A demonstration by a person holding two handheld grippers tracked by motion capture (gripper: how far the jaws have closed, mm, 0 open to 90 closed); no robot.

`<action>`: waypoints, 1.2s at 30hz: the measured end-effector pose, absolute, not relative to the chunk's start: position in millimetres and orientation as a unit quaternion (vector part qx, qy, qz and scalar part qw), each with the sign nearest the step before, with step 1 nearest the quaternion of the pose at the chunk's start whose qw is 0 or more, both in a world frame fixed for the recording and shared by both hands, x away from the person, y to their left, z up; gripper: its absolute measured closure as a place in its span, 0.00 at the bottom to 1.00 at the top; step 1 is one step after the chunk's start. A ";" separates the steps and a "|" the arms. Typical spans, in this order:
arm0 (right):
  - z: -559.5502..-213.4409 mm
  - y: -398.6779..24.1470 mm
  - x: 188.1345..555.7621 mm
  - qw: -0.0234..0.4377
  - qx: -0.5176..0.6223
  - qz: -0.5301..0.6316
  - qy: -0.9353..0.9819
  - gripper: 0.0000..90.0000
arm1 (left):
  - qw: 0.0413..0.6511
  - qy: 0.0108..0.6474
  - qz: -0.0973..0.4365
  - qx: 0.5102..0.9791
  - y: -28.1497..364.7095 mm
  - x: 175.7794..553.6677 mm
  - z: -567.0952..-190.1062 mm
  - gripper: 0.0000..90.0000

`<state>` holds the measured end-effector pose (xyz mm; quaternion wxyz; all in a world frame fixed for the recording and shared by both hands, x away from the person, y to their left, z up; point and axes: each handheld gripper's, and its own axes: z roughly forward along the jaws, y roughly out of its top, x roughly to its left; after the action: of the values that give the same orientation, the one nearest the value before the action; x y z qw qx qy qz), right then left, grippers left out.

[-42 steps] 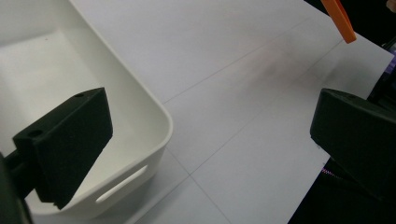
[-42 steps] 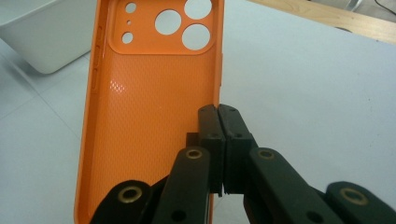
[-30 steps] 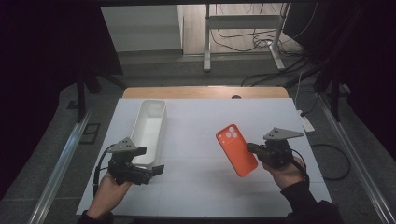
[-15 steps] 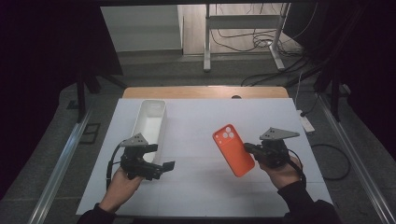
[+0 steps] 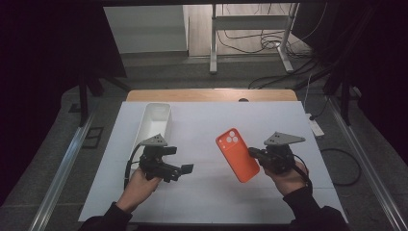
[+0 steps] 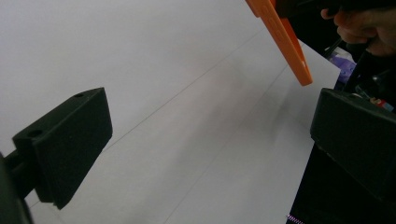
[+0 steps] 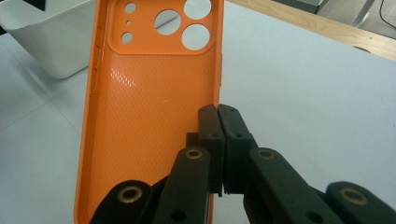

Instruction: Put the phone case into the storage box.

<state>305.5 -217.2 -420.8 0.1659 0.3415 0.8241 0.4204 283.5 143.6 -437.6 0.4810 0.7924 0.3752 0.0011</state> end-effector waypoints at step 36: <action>-421.7 -192.9 295.1 0.163 0.316 0.428 0.831 0.99 | 0.491 0.363 -0.065 0.790 93.7 312.7 -444.8 0.00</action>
<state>295.1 -192.9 -421.7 0.1627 0.3163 0.8308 0.4281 312.7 93.7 -444.8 0.4905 0.7896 0.3629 -0.0652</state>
